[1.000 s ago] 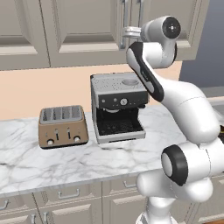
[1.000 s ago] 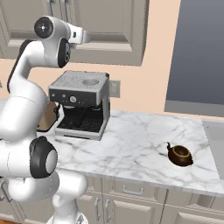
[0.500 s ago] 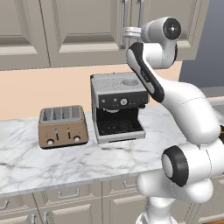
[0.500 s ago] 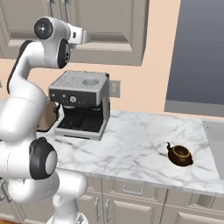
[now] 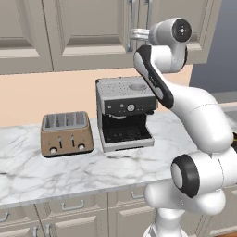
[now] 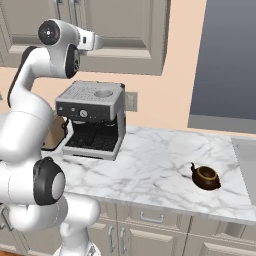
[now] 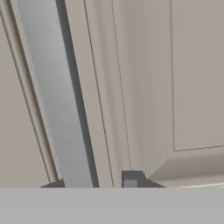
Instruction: Open the cabinet. Pick the soap dispenser and place it next to the sink. Then close the cabinet.
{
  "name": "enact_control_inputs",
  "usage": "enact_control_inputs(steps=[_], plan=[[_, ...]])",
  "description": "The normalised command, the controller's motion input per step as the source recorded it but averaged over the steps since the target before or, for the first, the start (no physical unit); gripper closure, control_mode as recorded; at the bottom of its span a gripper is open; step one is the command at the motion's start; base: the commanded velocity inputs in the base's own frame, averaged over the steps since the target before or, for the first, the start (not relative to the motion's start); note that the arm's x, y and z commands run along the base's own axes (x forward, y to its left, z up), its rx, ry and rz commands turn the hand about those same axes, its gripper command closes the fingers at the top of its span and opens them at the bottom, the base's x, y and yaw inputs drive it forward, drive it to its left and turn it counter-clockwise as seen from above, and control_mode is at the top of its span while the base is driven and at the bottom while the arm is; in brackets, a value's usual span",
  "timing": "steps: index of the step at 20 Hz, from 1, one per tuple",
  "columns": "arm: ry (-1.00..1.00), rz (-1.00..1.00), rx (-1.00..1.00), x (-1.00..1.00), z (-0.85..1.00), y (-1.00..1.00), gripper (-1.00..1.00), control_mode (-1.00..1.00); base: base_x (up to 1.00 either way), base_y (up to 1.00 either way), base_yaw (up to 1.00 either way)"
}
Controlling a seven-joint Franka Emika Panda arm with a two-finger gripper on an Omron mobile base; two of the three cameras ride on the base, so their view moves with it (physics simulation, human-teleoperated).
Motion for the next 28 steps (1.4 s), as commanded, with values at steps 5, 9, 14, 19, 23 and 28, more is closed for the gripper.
enact_control_inputs(steps=[5, 9, 14, 19, 23, 28], plan=[[0.0, -0.08, 0.0, -0.03, 0.0, -0.6, 1.0, -1.0, 0.0, 0.0, 0.0], [0.0, -0.08, 0.0, -0.25, 0.0, -0.78, 1.0, -1.0, 0.0, 0.0, 0.0], [0.0, -0.04, 0.0, -0.51, 0.02, -0.68, 1.0, -1.0, 0.0, 0.0, 0.0], [0.0, 0.0, 0.03, -0.66, 0.08, -0.51, 1.0, -1.0, 0.0, 0.0, 0.0], [-0.01, 0.0, 0.04, -0.65, 0.02, -0.64, 1.0, -1.0, 0.0, 0.0, 0.0], [-0.04, 0.0, 0.08, -0.84, 0.0, -0.81, 1.0, -1.0, 0.0, 0.0, 0.0]])
